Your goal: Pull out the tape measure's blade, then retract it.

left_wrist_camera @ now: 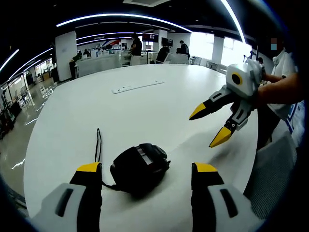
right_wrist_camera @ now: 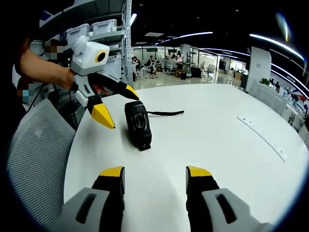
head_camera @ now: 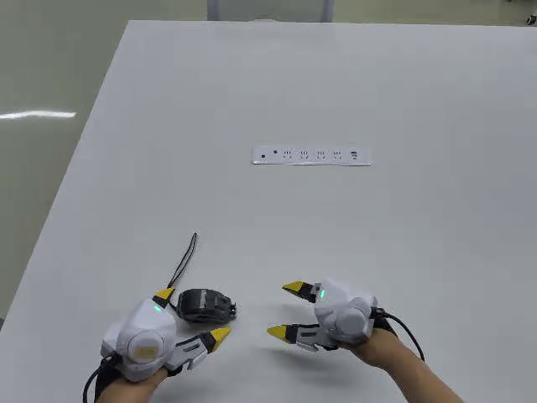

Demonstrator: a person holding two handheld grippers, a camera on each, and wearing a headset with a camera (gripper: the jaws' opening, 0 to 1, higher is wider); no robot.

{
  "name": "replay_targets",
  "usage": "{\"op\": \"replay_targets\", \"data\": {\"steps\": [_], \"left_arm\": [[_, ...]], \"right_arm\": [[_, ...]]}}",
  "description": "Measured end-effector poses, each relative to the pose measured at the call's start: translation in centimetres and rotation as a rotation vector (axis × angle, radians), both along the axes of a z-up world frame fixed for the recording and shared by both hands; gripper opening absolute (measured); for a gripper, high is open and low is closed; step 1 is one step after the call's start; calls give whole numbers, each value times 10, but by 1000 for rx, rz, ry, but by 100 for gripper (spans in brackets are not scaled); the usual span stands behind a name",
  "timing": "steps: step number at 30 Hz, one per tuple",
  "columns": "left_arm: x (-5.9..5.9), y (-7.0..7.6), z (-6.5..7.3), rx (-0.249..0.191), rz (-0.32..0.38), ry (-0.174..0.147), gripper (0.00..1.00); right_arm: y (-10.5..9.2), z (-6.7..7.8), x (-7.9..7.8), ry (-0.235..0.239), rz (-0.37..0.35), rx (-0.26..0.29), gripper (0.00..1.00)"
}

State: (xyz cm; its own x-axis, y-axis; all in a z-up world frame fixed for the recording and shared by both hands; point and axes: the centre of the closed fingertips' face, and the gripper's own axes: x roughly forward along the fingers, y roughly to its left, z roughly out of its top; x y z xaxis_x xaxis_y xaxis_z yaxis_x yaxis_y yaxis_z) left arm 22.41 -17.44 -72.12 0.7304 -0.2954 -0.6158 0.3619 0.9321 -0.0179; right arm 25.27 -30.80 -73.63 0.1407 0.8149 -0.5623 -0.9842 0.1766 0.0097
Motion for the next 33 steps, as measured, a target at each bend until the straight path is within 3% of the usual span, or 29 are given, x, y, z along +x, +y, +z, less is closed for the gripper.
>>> {"op": "replay_targets", "data": {"steps": [18, 33], "left_arm": [[-20, 6, 14, -9, -75, -5, 86], [-35, 10, 27, -41, -67, -15, 92]], "right_arm": [[-60, 27, -4, 16, -217, 23, 73], [-96, 39, -19, 22, -324, 21, 86]]}}
